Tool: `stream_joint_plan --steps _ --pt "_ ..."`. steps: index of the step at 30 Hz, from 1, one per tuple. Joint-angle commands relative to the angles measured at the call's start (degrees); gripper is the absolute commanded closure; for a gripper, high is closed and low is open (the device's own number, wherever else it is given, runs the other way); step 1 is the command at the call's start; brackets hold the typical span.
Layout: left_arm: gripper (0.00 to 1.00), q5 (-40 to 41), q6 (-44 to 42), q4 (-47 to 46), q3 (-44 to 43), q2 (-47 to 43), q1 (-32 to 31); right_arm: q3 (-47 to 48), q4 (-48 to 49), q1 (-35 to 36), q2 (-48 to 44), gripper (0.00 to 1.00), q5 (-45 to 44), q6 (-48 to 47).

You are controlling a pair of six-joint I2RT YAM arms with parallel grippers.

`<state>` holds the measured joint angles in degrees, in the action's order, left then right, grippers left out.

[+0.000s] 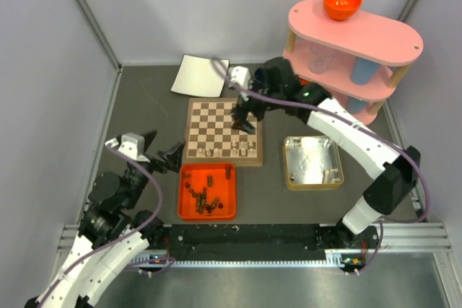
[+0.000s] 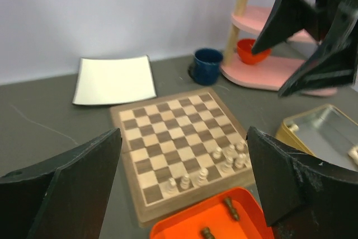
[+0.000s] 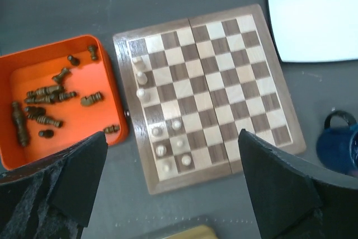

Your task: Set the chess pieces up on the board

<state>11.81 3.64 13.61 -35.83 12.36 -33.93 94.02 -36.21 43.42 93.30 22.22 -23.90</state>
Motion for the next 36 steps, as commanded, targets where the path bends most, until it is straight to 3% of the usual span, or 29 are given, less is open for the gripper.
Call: stream_joint_plan --steps 1,6,10,15,21,25,32,36 --pt "0.02 -8.4 4.9 2.2 -2.7 6.9 0.2 -5.6 -2.1 -8.7 -8.7 0.01 20.8 -1.1" --pt "0.01 -8.0 5.7 4.2 -5.6 17.7 0.3 -17.2 -3.3 -18.6 -17.8 0.01 27.7 -5.4" --pt "0.01 -9.4 2.3 2.7 -6.4 22.0 0.3 -26.2 -3.7 -24.8 -24.5 0.01 18.0 -4.5" --pt "0.01 -8.0 -3.2 4.7 -7.1 27.6 0.4 -33.8 -3.4 -36.9 -26.9 0.02 16.0 0.4" --pt "0.02 -5.2 -8.8 4.1 -3.9 27.7 0.4 -39.0 -1.3 -38.1 -26.5 0.03 11.3 -1.1" --pt "0.02 -5.2 -8.8 2.0 0.0 25.4 0.4 -39.4 -1.6 -38.1 -23.6 0.11 9.1 -3.7" --pt "0.02 -5.3 -9.2 0.9 1.0 23.3 0.4 -33.6 -18.9 -38.1 -18.4 0.18 0.0 -23.4" --pt "0.02 -5.6 -9.6 1.3 0.4 24.4 0.4 -33.5 -23.3 -37.8 -14.8 0.31 -2.3 -27.2"
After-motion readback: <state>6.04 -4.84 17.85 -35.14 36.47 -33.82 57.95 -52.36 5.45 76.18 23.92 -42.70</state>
